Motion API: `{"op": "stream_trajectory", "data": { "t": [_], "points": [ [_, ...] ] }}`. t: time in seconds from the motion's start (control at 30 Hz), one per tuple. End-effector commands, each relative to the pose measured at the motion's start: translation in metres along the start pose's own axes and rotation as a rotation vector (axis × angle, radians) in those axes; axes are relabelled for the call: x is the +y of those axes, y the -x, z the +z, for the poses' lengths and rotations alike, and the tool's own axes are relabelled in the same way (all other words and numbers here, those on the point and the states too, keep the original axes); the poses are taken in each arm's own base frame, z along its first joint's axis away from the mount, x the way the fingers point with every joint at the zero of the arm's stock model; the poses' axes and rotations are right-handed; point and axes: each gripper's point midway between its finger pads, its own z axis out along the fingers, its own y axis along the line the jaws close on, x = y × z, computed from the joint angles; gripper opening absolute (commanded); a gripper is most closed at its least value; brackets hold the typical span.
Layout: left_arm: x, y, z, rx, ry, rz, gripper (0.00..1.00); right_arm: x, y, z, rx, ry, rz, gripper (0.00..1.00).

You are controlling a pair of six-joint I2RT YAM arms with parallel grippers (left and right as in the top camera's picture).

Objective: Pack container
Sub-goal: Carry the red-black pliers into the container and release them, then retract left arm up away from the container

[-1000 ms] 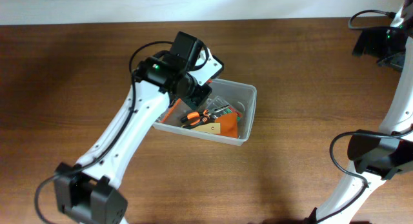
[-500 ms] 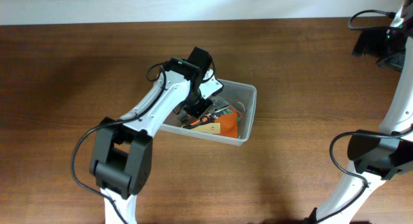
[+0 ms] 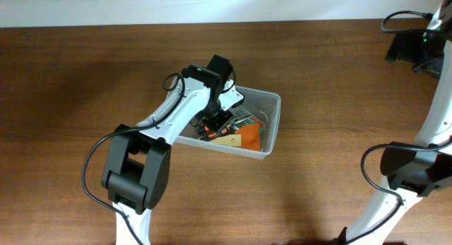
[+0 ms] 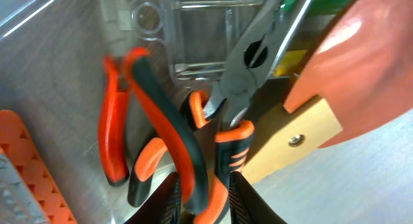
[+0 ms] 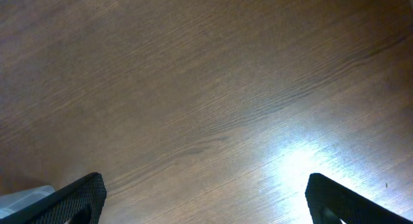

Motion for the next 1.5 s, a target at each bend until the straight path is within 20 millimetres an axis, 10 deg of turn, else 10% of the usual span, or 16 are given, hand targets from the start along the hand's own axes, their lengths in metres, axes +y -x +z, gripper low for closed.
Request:
{"op": "stream_trajectory", "data": {
  "t": [0.0,0.23,0.5,0.53,0.6,0.93,1.47],
  "points": [
    [-0.007,0.016,-0.016,-0.055,-0.044,0.008,0.26,-0.002,0.002,-0.008,-0.023,0.003,0.013,0.98],
    [0.022,0.058,-0.106,-0.222,0.085,-0.222,0.26,-0.002,0.002,-0.008,-0.023,0.003,0.013,0.99],
    [0.113,0.039,-0.186,-0.372,0.334,-0.654,0.49,-0.002,0.002,-0.008,-0.023,0.003,0.013,0.99],
    [0.122,0.035,-0.190,-0.378,0.341,-0.674,0.51,-0.002,0.002,-0.008,-0.023,0.003,0.013,0.99],
    [0.143,0.021,-0.196,-0.380,0.354,-0.724,0.98,-0.002,0.002,-0.008,-0.023,0.003,0.013,0.99],
    [0.212,-0.053,-0.205,-0.321,0.390,-0.930,0.99,-0.002,0.002,-0.008,-0.023,0.003,0.013,0.99],
    [0.221,-0.062,-0.207,-0.321,0.396,-0.957,0.99,-0.002,0.002,-0.008,-0.023,0.003,0.013,0.99]
  ]
}}
